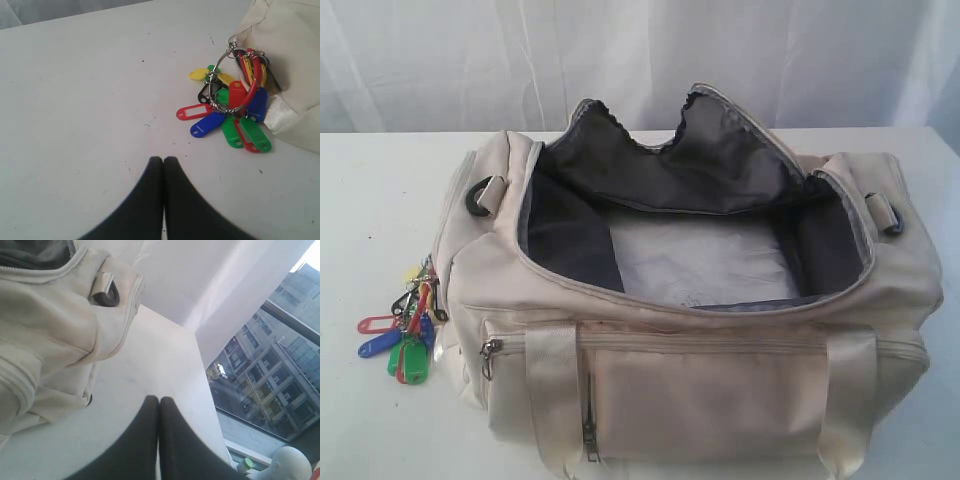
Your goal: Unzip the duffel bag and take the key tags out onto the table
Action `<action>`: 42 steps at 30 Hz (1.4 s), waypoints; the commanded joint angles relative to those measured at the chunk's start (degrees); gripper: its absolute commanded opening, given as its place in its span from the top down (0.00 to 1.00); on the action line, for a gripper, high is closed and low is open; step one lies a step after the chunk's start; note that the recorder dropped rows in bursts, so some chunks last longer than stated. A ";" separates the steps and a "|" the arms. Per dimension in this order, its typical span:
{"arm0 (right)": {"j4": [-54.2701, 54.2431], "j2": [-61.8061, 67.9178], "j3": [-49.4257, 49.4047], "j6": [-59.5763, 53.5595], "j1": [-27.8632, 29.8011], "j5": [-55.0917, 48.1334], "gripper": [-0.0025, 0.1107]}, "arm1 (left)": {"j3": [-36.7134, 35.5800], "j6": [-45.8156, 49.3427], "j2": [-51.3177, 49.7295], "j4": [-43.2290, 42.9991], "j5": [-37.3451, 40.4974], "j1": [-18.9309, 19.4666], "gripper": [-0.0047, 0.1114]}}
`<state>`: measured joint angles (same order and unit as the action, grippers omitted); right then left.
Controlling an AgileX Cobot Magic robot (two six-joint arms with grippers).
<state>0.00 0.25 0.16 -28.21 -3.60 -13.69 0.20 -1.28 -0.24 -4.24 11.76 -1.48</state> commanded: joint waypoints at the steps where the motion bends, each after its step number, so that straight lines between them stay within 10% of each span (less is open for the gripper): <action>1: 0.00 -0.25 -0.16 0.03 0.31 0.48 0.98 | -0.20 -0.01 0.24 -0.13 -0.20 0.15 0.96; 9: 0.00 -0.25 -0.16 0.03 0.31 -0.50 0.98 | -0.20 -0.01 0.24 -0.13 -0.20 0.15 0.96; 16: -0.80 -0.25 -0.16 34.53 0.31 -5.11 0.98 | -0.20 -0.01 0.24 -0.13 -0.20 0.15 0.96; 42: -0.80 -0.25 -0.16 25.43 0.31 -5.69 0.98 | -0.20 -0.01 0.24 -0.13 -0.20 0.15 0.96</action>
<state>-0.92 0.25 0.12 -2.11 -3.60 -19.21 0.20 -1.28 -0.24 -4.24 11.76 -1.48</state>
